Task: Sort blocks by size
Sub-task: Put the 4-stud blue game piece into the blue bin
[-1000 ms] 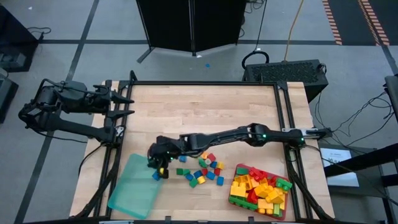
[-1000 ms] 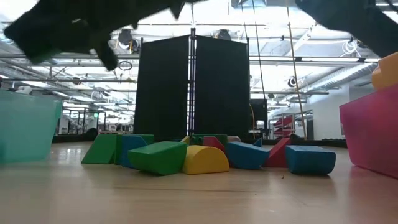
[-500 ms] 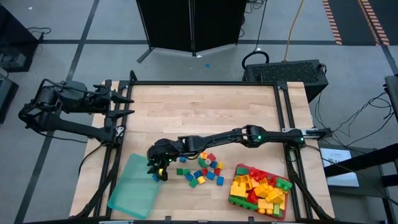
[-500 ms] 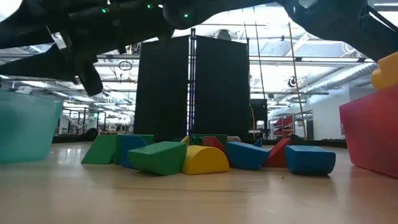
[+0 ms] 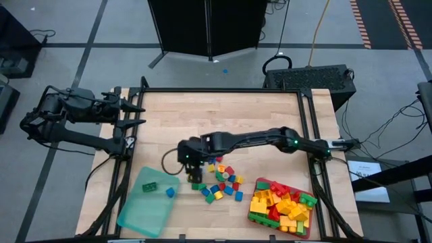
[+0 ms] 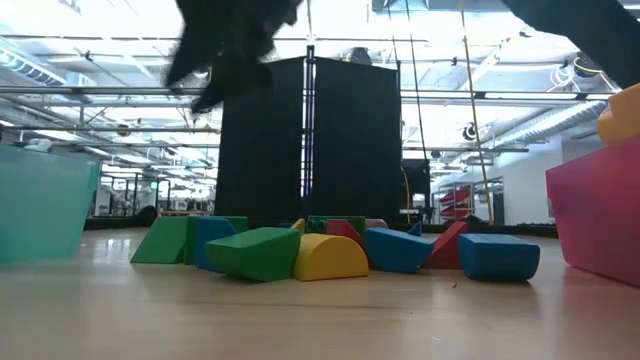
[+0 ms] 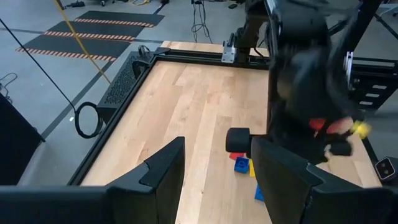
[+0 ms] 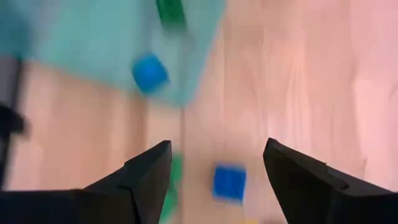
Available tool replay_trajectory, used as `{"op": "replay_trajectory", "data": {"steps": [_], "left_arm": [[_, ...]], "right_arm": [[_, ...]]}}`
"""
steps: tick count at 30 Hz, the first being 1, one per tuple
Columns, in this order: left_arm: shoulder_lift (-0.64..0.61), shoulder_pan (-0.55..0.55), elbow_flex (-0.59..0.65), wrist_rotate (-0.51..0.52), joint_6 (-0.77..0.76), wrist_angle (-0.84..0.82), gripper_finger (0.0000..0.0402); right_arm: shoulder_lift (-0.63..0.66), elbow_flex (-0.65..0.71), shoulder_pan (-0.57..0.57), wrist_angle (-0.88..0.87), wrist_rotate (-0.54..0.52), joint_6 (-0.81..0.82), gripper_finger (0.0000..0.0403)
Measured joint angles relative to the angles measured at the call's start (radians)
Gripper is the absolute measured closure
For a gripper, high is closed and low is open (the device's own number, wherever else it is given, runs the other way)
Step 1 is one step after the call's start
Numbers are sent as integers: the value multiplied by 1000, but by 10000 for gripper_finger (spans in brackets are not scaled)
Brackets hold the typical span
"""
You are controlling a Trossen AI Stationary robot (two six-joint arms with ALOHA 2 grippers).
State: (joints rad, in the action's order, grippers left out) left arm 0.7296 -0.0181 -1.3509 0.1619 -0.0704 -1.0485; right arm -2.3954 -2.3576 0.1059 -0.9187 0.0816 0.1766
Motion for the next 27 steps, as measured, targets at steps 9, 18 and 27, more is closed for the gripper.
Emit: {"op": "replay_trajectory", "data": {"steps": [9, 18, 27], "left_arm": [[0, 0, 0, 0, 2, -2, 214], [0, 0, 0, 0, 1, -7, 214], [0, 0, 0, 0, 0, -10, 214]], "right_arm": [[-104, 2, 17, -62, -5, 12, 154], [-191, 1, 11, -53, -46, 21, 154], [-216, 0, 8, -87, -85, 21, 159]]}}
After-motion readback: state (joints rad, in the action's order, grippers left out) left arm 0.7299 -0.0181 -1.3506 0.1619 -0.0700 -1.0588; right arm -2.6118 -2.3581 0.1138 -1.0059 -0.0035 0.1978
